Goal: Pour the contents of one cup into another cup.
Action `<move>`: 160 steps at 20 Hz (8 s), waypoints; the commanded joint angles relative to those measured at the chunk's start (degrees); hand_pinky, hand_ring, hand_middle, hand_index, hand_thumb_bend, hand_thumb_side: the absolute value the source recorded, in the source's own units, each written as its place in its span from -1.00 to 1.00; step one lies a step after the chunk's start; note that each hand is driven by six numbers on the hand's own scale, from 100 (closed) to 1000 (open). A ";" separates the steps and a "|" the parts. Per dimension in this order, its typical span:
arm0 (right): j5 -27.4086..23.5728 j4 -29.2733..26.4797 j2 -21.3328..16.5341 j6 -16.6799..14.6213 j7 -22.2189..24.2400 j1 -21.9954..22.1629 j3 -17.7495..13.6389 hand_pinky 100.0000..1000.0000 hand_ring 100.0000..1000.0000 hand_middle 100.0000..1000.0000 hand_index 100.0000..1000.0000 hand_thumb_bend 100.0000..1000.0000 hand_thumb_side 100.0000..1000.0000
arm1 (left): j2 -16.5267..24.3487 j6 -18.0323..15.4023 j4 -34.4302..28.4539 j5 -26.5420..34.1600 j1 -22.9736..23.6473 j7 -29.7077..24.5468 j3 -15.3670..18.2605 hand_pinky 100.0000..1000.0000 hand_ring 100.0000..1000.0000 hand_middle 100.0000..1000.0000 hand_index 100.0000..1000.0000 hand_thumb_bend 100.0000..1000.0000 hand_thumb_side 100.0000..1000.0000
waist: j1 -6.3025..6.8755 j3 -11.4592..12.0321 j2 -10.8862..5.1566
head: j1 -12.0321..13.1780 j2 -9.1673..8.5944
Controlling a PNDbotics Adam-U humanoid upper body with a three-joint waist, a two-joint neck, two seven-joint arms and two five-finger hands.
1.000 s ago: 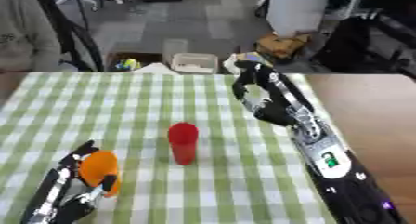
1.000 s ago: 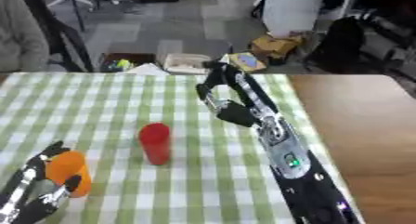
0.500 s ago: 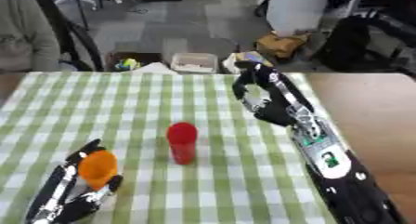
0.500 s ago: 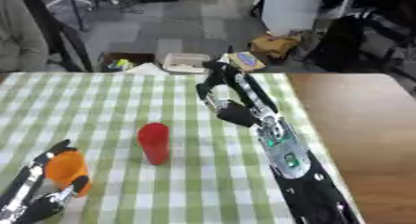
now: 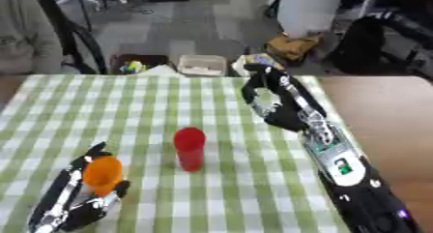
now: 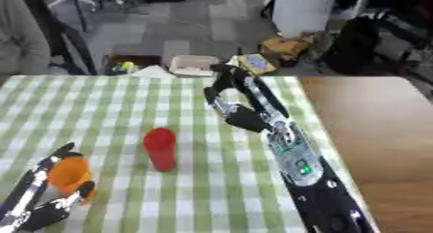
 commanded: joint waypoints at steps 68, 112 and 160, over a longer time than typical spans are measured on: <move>15.39 17.56 5.16 -6.33 -0.17 -1.85 0.29 0.57 0.41 0.30 0.87 -0.09 -0.27 | 7.29 -3.08 -28.28 16.31 3.30 0.53 1.37 -1.00 -0.50 -0.05 0.87 -1.00 -0.14 | 1.91 2.34 -1.27 | -3.11 -0.62; 27.81 24.74 13.31 -6.32 -9.76 -3.07 -1.67 0.24 -0.15 -0.41 0.41 -0.75 -0.48 | 6.03 -2.31 -31.34 18.56 1.09 -2.86 -1.06 -1.00 -0.53 -0.08 0.86 -1.00 -0.11 | 3.35 4.41 -1.18 | -4.39 0.38; 10.47 8.43 12.76 -7.05 2.95 -1.11 13.29 -0.31 -0.70 -0.92 -0.15 -1.00 -1.00 | 24.78 -4.15 -38.90 16.94 -9.75 -10.47 -5.84 -1.00 -0.70 -0.28 0.52 -1.00 -0.83 | 2.94 2.34 -1.98 | -5.56 -0.99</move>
